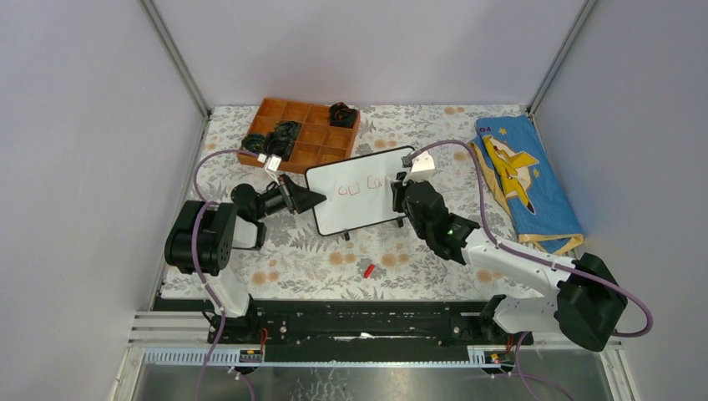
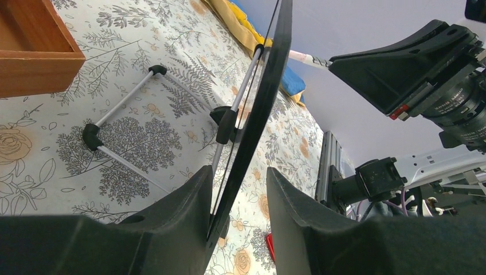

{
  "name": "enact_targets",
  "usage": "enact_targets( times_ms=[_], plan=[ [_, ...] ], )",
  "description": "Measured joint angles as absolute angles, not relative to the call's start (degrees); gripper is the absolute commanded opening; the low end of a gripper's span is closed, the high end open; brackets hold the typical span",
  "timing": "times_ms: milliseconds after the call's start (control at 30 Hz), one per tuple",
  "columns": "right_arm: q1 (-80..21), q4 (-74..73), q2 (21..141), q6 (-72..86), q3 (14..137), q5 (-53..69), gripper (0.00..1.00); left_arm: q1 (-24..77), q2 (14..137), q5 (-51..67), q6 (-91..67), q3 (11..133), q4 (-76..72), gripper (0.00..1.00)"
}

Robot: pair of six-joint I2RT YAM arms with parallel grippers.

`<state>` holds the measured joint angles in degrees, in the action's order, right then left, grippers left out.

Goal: Write a sentence on the whiteboard

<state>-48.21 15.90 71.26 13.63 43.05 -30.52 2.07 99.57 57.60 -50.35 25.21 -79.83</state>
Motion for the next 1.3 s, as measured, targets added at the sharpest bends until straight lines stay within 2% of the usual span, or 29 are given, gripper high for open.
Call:
enact_targets(
  times_ms=[900,1300],
  plan=[
    [-47.75,16.14,74.26,14.37,44.16,-29.87,0.0,2.22,99.57,57.6,-49.95,25.21,-79.64,0.47],
    [-47.66,16.1,74.17,16.38,40.6,-29.21,0.0,2.22,99.57,57.6,-49.93,25.21,-79.61,0.47]
  ],
)
